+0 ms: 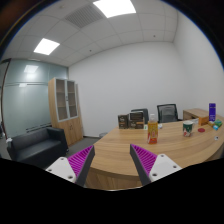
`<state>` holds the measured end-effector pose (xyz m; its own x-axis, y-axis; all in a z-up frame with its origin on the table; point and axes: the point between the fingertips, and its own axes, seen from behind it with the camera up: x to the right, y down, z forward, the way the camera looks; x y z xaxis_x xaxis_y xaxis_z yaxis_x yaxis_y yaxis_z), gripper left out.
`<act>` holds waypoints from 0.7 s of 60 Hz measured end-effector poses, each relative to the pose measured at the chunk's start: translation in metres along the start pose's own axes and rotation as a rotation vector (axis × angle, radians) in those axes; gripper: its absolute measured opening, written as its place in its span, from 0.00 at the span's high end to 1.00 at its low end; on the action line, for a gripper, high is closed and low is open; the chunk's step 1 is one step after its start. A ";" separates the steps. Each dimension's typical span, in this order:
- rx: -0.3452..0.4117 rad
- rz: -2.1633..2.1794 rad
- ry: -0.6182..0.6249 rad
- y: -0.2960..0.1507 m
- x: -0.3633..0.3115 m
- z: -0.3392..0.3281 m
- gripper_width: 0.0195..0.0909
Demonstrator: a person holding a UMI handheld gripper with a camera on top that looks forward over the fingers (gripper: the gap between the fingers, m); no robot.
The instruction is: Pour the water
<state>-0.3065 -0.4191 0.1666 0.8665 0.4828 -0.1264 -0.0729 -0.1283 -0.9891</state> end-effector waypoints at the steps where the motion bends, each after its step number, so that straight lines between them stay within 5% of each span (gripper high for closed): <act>1: 0.001 -0.003 0.003 0.000 0.001 0.000 0.18; 20: 0.017 -0.084 0.126 -0.017 0.086 0.041 0.16; 28: 0.009 -0.120 0.214 -0.024 0.156 0.114 0.08; 42: -0.042 -0.060 0.293 -0.008 0.251 0.262 0.10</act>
<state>-0.2171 -0.0700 0.1230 0.9747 0.2210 -0.0340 -0.0015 -0.1457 -0.9893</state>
